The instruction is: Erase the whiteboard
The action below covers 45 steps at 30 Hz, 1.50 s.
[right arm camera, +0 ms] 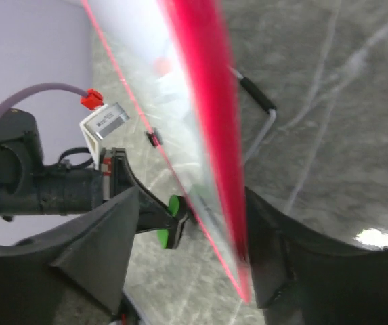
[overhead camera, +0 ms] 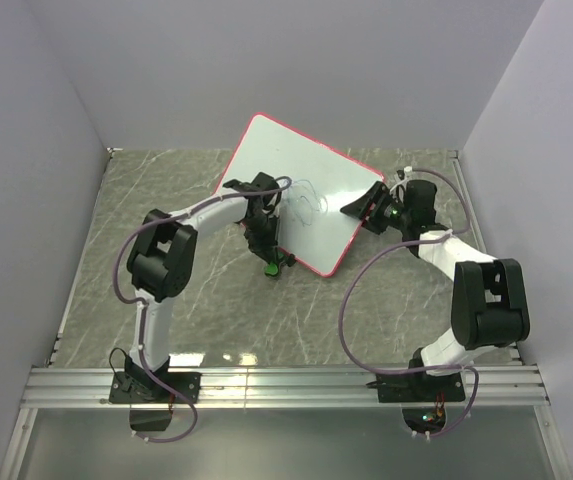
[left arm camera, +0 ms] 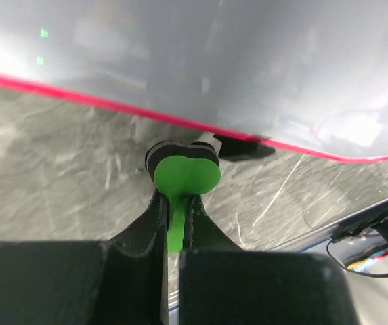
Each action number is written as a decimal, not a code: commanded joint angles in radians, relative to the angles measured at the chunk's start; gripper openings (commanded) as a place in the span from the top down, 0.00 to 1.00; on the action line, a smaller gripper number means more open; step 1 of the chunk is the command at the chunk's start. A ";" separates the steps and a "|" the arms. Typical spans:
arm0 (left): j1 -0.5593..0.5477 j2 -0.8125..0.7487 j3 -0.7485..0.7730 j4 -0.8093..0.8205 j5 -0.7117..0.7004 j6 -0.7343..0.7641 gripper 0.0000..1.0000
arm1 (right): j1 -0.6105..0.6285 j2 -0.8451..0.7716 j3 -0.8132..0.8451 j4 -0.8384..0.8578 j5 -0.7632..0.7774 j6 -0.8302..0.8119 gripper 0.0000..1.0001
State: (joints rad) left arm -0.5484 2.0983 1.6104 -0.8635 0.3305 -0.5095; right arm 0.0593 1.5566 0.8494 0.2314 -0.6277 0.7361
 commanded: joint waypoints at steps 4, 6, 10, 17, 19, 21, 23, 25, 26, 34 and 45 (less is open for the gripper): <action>0.004 -0.133 0.086 0.012 -0.103 -0.012 1.00 | -0.004 -0.003 0.054 0.042 -0.063 -0.015 0.53; 0.004 -0.152 0.152 0.011 -0.137 -0.017 1.00 | -0.004 -0.001 0.047 0.046 -0.072 -0.006 0.63; 0.004 -0.150 0.269 0.012 -0.189 -0.035 1.00 | -0.004 0.005 0.050 -0.001 -0.063 -0.033 1.00; -0.007 -0.087 0.345 0.111 -0.058 -0.070 1.00 | -0.003 0.017 0.082 -0.105 -0.049 -0.081 1.00; -0.022 -0.057 0.362 0.144 -0.027 -0.070 1.00 | -0.003 0.016 0.092 -0.161 -0.047 -0.081 1.00; -0.038 -0.046 0.371 0.204 -0.022 -0.070 1.00 | -0.001 0.023 0.103 -0.199 -0.058 -0.076 1.00; -0.057 -0.035 0.367 0.236 -0.033 -0.066 1.00 | -0.001 0.045 0.137 -0.245 -0.060 -0.095 1.00; -0.074 -0.029 0.346 0.276 -0.034 -0.066 1.00 | -0.003 0.057 0.166 -0.302 -0.056 -0.118 1.00; -0.079 -0.026 0.324 0.284 -0.033 -0.064 1.00 | -0.001 0.065 0.174 -0.319 -0.049 -0.124 1.00; -0.071 -0.067 0.085 0.422 -0.119 -0.089 1.00 | -0.001 0.033 0.151 -0.388 -0.049 -0.150 1.00; 0.091 0.054 0.066 0.494 -0.100 -0.073 1.00 | -0.001 -0.087 0.099 -0.444 -0.050 -0.152 1.00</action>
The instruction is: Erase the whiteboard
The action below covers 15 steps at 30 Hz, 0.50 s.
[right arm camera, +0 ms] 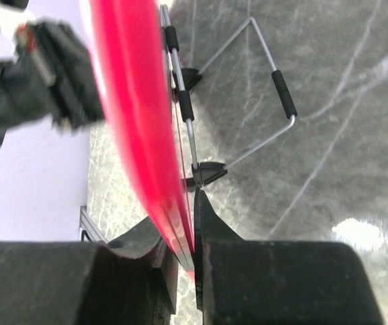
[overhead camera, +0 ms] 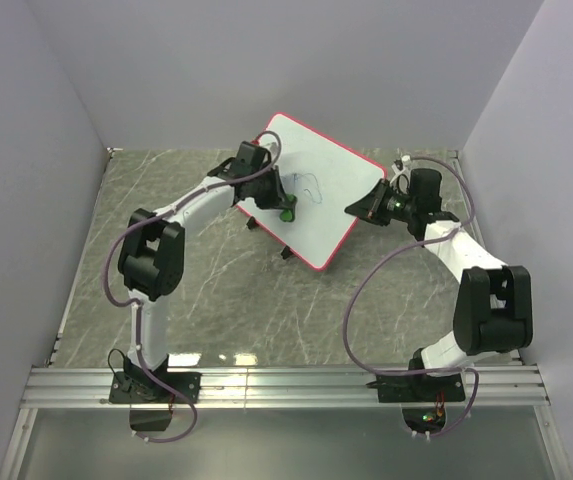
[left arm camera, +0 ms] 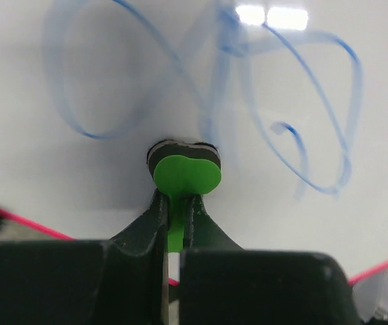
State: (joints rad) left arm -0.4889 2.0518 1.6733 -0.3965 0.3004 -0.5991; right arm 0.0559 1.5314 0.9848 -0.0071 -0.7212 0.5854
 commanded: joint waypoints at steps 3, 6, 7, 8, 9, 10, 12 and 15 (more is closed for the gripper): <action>0.067 0.163 0.057 0.031 -0.084 0.021 1.00 | 0.002 -0.092 -0.061 -0.240 0.045 -0.021 1.00; 0.116 0.267 0.144 0.031 -0.046 0.007 1.00 | 0.001 -0.109 -0.075 -0.266 0.035 -0.033 1.00; 0.133 0.286 0.169 0.031 -0.034 0.007 1.00 | 0.004 -0.111 -0.077 -0.271 0.034 -0.035 1.00; 0.141 0.315 0.221 0.024 -0.018 0.010 1.00 | 0.005 -0.109 -0.071 -0.286 0.035 -0.045 1.00; 0.141 0.326 0.247 0.015 -0.015 0.018 1.00 | 0.005 -0.106 -0.067 -0.295 0.037 -0.050 1.00; 0.139 0.333 0.290 0.010 -0.004 0.031 1.00 | 0.007 -0.100 -0.063 -0.301 0.039 -0.055 1.00; 0.139 0.338 0.302 0.022 0.047 0.036 1.00 | 0.013 -0.094 -0.058 -0.304 0.037 -0.053 1.00; 0.127 0.329 0.304 0.036 0.164 0.047 1.00 | 0.032 -0.079 -0.049 -0.303 0.043 -0.053 1.00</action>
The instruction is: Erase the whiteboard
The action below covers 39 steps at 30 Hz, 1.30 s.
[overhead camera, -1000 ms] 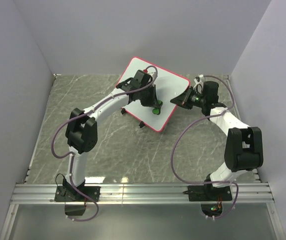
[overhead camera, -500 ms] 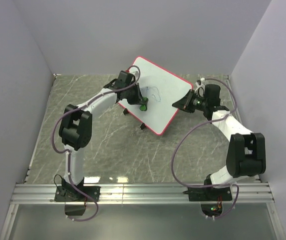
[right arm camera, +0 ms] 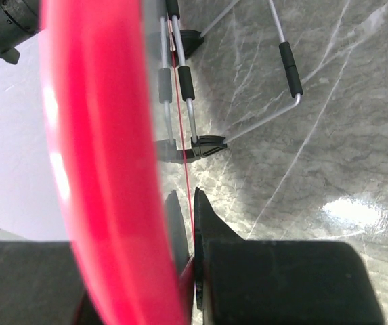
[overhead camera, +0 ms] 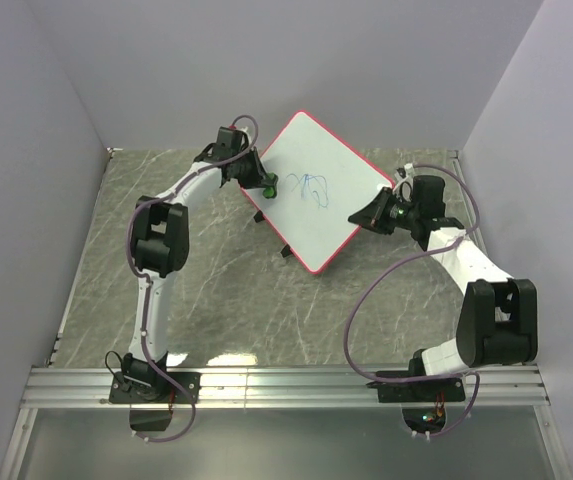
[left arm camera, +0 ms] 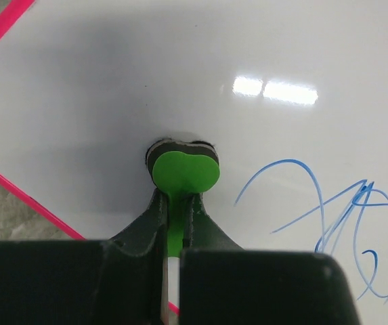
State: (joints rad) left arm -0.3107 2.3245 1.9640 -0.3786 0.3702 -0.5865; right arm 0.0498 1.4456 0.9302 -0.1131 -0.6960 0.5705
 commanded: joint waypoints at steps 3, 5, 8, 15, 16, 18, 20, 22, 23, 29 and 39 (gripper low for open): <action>-0.092 0.029 0.019 -0.006 0.130 0.080 1.00 | 0.058 0.029 0.024 -0.197 0.027 -0.041 1.00; -0.117 0.019 0.039 -0.042 0.189 0.120 1.00 | 0.065 0.045 0.028 -0.185 0.030 -0.034 1.00; -0.177 -0.002 0.026 -0.046 0.243 0.131 1.00 | 0.085 0.068 0.035 -0.160 0.026 -0.015 1.00; -0.312 -0.025 -0.034 -0.048 0.257 0.111 1.00 | 0.150 0.087 0.029 -0.145 0.038 0.000 1.00; -0.318 -0.019 -0.039 -0.048 0.263 0.106 1.00 | 0.154 0.088 0.024 -0.140 0.035 0.005 1.00; -0.324 -0.013 -0.039 -0.045 0.271 0.102 1.00 | 0.176 0.090 0.021 -0.138 0.038 0.006 1.00; -0.321 -0.014 -0.025 -0.055 0.248 0.108 1.00 | 0.188 0.088 0.022 -0.151 0.044 0.000 1.00; -0.303 -0.007 0.011 -0.078 0.175 0.120 1.00 | 0.193 0.085 0.024 -0.160 0.047 -0.004 1.00; -0.291 0.009 0.027 -0.083 0.155 0.117 1.00 | 0.196 0.082 0.024 -0.169 0.050 -0.007 1.00; -0.125 0.148 0.185 -0.149 0.033 0.074 1.00 | 0.199 0.064 0.021 -0.203 0.058 -0.024 1.00; 0.010 0.322 0.406 -0.161 -0.042 0.017 1.00 | 0.220 0.110 0.055 -0.247 0.067 -0.041 1.00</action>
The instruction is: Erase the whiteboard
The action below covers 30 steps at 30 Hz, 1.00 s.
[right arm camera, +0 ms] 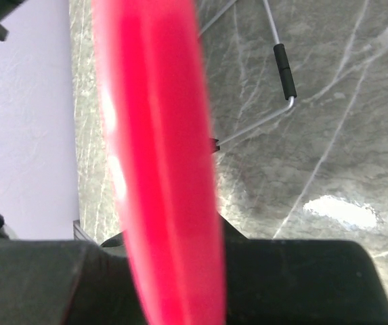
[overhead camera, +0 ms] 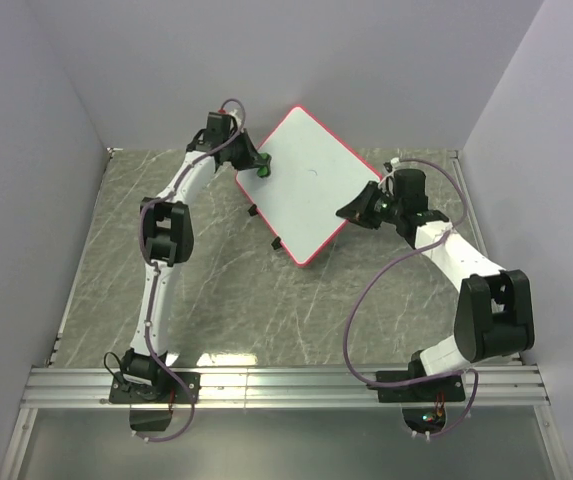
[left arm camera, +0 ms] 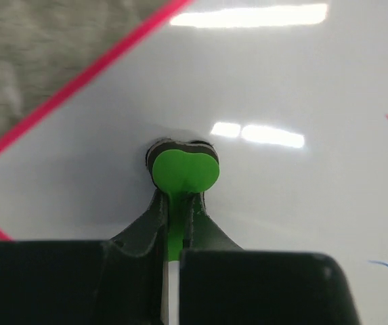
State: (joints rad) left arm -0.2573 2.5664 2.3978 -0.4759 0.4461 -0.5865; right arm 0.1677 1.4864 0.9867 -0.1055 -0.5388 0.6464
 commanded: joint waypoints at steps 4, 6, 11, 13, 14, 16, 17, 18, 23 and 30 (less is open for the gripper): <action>-0.082 -0.001 -0.132 -0.009 -0.047 0.077 1.00 | 0.118 0.101 0.030 -0.244 -0.092 -0.108 1.00; -0.123 -0.026 -0.138 -0.009 -0.027 0.120 1.00 | 0.125 0.113 0.032 -0.235 -0.092 -0.103 1.00; -0.219 -0.058 -0.023 -0.046 0.026 0.152 1.00 | 0.142 0.127 0.026 -0.217 -0.093 -0.094 1.00; -0.250 -0.090 -0.028 -0.040 0.039 0.155 1.00 | 0.145 0.129 0.023 -0.214 -0.093 -0.096 1.00; -0.276 -0.104 -0.052 -0.033 0.045 0.159 1.00 | 0.147 0.129 0.021 -0.212 -0.092 -0.097 1.00; -0.304 -0.135 -0.078 -0.033 0.055 0.166 1.00 | 0.148 0.130 0.017 -0.209 -0.093 -0.097 1.00; -0.325 -0.143 -0.104 -0.033 0.060 0.171 1.00 | 0.148 0.129 0.015 -0.206 -0.093 -0.097 1.00; -0.335 -0.150 -0.121 -0.035 0.066 0.171 1.00 | 0.148 0.129 0.012 -0.204 -0.096 -0.097 1.00; -0.355 -0.224 -0.309 -0.029 0.039 0.166 1.00 | 0.150 0.126 0.017 -0.206 -0.092 -0.103 1.00; -0.277 -0.261 -0.422 -0.019 -0.030 0.097 1.00 | 0.150 0.101 -0.020 -0.180 -0.098 -0.099 1.00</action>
State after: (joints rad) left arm -0.5594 2.2189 2.0258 -0.3508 0.4404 -0.4686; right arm 0.1967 1.5463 1.0191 -0.0708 -0.5087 0.6655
